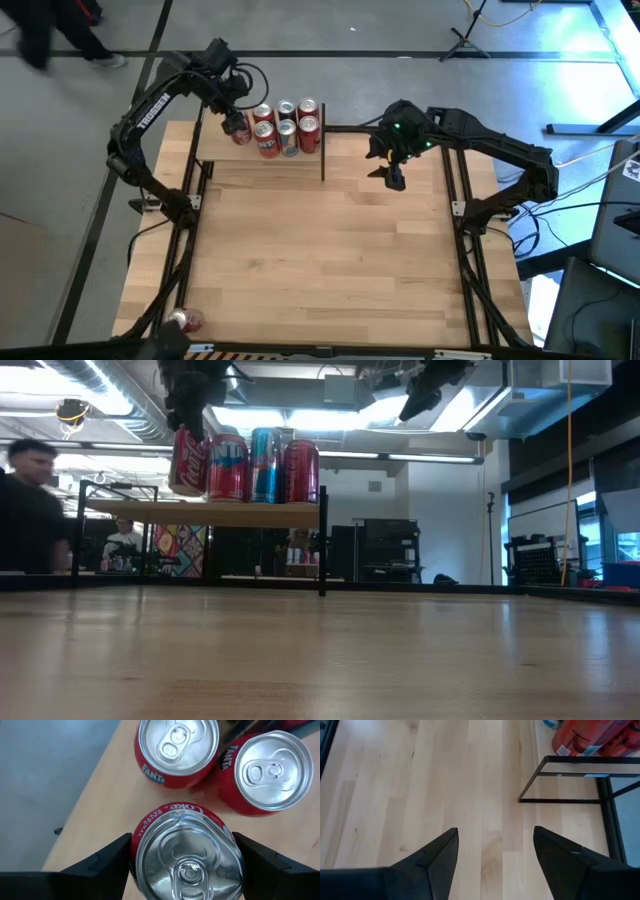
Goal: Place canned beverage on shelf
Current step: Put the top red-white soda can on the shelf
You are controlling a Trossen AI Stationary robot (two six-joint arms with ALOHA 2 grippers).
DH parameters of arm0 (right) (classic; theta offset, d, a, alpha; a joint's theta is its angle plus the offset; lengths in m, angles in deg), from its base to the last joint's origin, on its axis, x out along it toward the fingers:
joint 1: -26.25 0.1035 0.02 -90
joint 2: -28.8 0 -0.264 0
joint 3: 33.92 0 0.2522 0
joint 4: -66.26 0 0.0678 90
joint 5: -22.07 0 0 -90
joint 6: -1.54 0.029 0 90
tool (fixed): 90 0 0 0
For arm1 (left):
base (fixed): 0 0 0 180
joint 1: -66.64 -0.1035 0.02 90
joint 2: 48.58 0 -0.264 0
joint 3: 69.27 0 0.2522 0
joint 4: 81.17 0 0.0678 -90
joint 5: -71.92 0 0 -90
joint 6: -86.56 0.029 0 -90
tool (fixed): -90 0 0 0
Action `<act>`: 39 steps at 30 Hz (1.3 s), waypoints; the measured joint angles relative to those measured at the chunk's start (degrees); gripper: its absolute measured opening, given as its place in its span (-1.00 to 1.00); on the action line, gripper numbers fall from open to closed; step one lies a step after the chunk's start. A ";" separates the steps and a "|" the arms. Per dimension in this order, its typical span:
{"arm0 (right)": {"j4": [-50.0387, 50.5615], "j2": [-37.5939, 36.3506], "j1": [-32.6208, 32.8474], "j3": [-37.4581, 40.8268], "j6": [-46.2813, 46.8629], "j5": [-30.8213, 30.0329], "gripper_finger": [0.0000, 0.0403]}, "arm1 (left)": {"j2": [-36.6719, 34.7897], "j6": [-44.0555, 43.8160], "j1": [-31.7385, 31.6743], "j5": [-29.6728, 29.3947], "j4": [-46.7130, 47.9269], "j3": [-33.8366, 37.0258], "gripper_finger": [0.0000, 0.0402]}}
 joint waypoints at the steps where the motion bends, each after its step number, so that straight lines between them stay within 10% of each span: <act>1: -0.13 0.00 0.00 0.00 0.00 0.00 0.23 | 0.09 0.75 -0.11 -0.11 -0.42 0.00 0.36; 39: -2.29 0.02 0.04 0.00 -1.09 0.00 0.23 | 0.70 3.58 -2.78 -2.95 -6.24 6.40 0.76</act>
